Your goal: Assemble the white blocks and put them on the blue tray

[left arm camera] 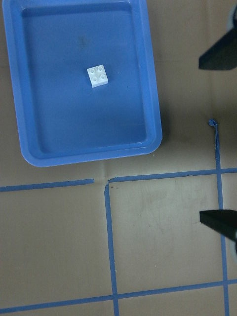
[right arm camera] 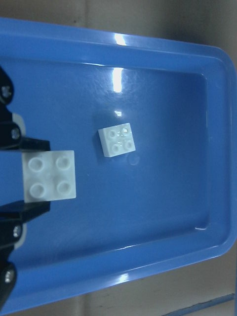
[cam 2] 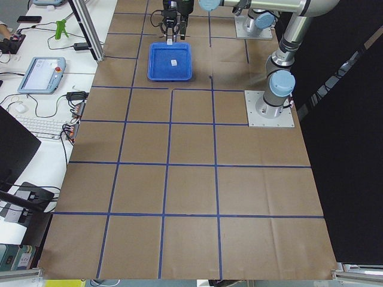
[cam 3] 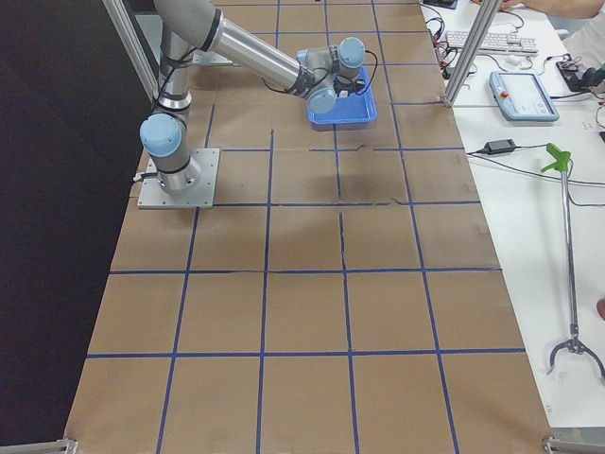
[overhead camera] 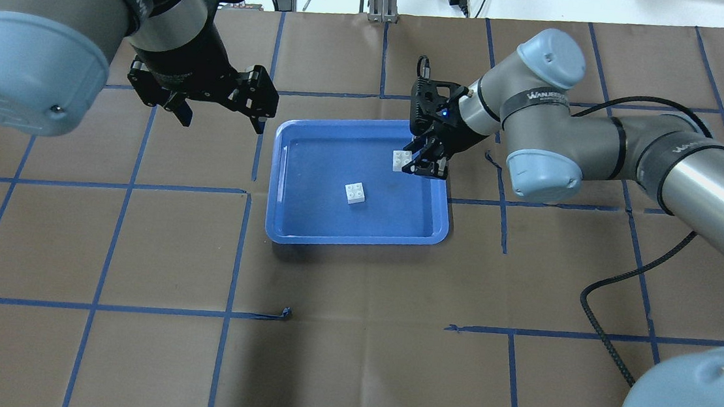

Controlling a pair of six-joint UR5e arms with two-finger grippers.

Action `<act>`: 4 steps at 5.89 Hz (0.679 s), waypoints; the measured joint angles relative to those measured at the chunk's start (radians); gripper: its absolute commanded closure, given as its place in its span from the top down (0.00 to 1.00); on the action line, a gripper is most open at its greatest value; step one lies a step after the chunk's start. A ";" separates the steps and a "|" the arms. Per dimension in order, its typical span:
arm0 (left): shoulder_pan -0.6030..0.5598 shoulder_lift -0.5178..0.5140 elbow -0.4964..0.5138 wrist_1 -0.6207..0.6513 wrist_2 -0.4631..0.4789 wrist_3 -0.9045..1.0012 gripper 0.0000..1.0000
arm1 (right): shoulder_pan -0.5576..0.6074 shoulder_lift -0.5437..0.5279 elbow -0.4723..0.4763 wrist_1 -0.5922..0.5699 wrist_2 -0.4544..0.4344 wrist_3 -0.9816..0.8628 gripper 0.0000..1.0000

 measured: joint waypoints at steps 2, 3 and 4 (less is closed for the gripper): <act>0.000 0.002 -0.001 0.000 -0.001 -0.001 0.99 | 0.031 0.079 0.007 -0.116 -0.001 0.036 0.22; 0.000 0.002 -0.001 0.001 -0.002 -0.001 0.99 | 0.038 0.105 0.008 -0.141 -0.001 0.040 0.22; 0.000 0.002 0.000 0.001 -0.002 -0.002 0.99 | 0.042 0.123 0.010 -0.155 -0.002 0.044 0.22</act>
